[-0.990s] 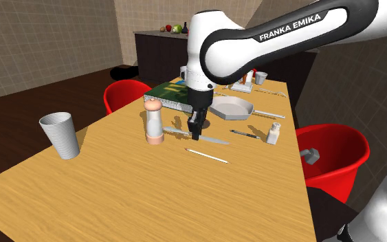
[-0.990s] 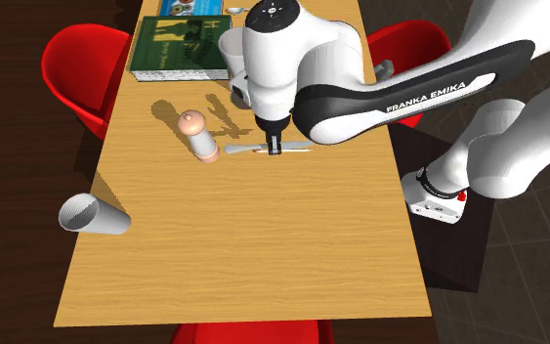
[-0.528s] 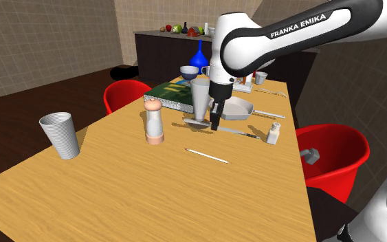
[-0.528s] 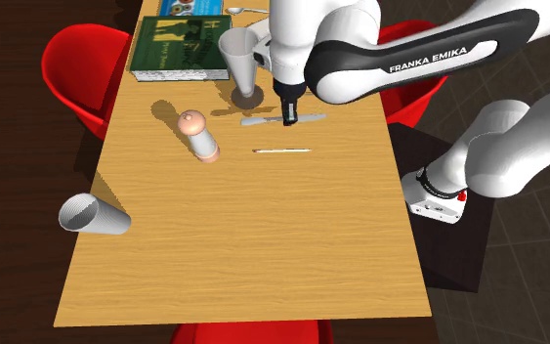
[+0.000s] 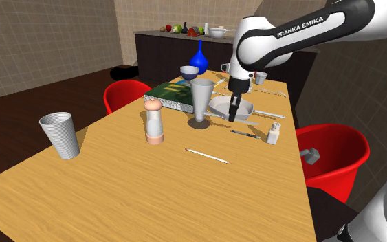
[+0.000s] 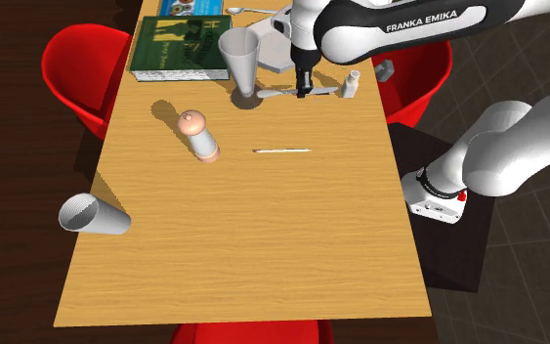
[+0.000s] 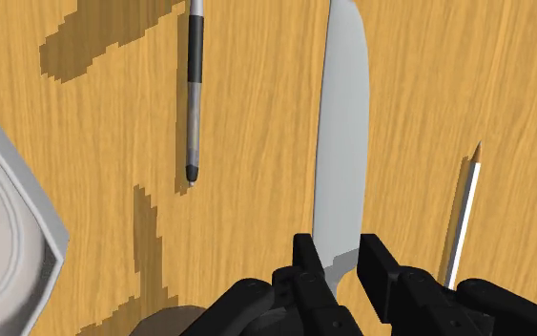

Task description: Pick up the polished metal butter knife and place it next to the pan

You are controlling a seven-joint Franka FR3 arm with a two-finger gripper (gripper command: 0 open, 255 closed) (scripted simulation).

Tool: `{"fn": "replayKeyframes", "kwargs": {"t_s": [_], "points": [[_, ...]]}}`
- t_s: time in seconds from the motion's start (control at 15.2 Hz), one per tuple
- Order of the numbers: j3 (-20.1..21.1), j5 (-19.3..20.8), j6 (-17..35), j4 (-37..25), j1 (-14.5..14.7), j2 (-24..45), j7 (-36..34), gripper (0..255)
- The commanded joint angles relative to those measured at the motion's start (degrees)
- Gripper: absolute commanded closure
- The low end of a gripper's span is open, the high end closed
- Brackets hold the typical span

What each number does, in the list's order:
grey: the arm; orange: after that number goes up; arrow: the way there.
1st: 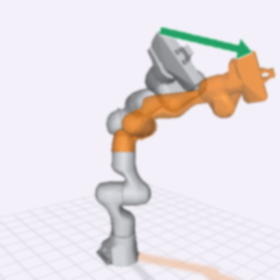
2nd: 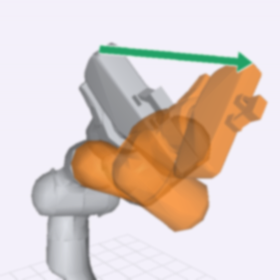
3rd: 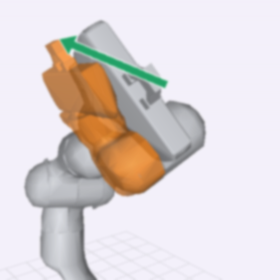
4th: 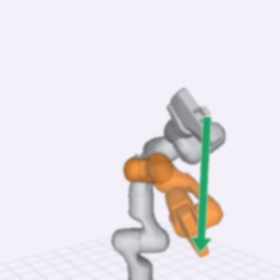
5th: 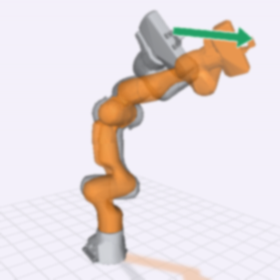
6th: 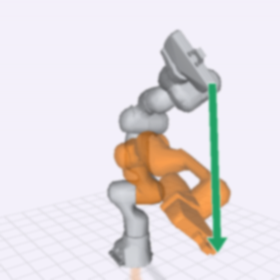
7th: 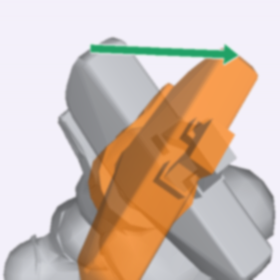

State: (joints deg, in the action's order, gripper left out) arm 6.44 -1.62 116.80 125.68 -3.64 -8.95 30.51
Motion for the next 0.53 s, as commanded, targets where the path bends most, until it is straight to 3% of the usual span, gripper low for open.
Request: {"fn": "replayKeyframes", "kwargs": {"t_s": [0.0, 0.46], "points": [[-0.5, 0.1, 1.3, 1.2, -0.4, 0.1, 0.9, 255], [-0.4, 0.2, 6.8, 4.6, -0.3, 2.2, 0.8, 255]]}}
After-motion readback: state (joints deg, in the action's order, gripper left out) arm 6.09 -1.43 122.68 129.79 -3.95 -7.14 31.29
